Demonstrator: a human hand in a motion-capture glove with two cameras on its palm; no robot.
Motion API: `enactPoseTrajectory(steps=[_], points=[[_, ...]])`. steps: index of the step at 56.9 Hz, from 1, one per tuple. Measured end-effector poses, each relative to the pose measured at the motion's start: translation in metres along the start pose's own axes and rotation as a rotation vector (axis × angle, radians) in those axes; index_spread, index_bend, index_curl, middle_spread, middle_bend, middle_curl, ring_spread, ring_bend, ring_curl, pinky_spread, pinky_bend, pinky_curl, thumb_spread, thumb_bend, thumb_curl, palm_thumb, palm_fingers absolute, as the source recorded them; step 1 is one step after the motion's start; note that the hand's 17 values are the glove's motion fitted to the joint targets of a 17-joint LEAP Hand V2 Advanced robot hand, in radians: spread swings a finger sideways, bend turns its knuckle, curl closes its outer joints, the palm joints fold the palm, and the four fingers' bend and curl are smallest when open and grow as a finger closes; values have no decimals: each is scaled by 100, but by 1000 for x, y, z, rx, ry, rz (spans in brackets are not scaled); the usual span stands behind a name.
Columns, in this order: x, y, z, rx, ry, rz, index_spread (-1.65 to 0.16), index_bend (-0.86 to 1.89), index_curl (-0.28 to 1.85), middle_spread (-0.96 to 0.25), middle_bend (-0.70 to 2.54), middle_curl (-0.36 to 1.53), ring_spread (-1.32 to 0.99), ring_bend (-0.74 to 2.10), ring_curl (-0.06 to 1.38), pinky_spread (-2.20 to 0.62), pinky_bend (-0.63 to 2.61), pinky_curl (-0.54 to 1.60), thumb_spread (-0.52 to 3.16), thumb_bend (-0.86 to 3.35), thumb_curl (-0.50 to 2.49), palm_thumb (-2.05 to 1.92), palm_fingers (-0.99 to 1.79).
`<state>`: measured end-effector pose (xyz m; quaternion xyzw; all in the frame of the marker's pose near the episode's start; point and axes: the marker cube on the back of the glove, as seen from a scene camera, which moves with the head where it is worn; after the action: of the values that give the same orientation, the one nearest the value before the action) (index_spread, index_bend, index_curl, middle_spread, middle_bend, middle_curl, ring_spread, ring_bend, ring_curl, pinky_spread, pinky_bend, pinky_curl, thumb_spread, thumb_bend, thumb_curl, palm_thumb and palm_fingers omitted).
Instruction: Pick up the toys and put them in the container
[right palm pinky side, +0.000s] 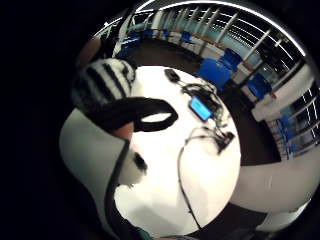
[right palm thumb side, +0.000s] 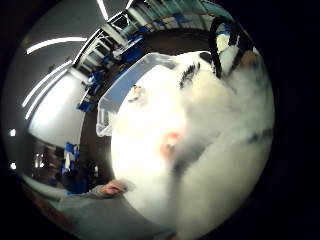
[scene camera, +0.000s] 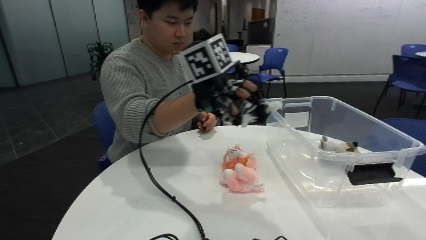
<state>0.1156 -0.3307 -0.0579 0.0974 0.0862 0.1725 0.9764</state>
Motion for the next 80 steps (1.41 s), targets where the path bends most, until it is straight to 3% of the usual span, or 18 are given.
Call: enactPoseTrajectory(steps=[11,23,36,45,64,71,80], points=[[-133,-68,56,-89,-94,-155,-35,70,96,-27,34,56,-45,56,52,-28,113,36,113,10,86,55,50],[-212,-95,106,-192,-29,-272,-38,65,100,-27,33,60,-45,53,53,-27,115,36,115,7,88,53,46],[-223,-100,142,-265,1,-269,-41,59,102,-27,33,64,-43,48,53,-25,116,36,118,6,89,52,40],[-218,-95,177,-415,69,-240,-42,57,103,-26,30,65,-42,44,54,-24,117,36,120,5,89,52,35],[-216,-93,186,-583,143,-259,-45,46,98,-24,18,63,-35,31,52,-17,123,36,126,0,82,48,19],[-207,-97,183,-549,216,-197,-44,30,89,-20,9,56,-28,34,55,-12,134,39,132,-5,69,29,-2],[-209,-96,170,-535,76,-244,-45,17,76,-17,11,46,-23,36,53,-5,136,38,134,-3,58,19,-5]])
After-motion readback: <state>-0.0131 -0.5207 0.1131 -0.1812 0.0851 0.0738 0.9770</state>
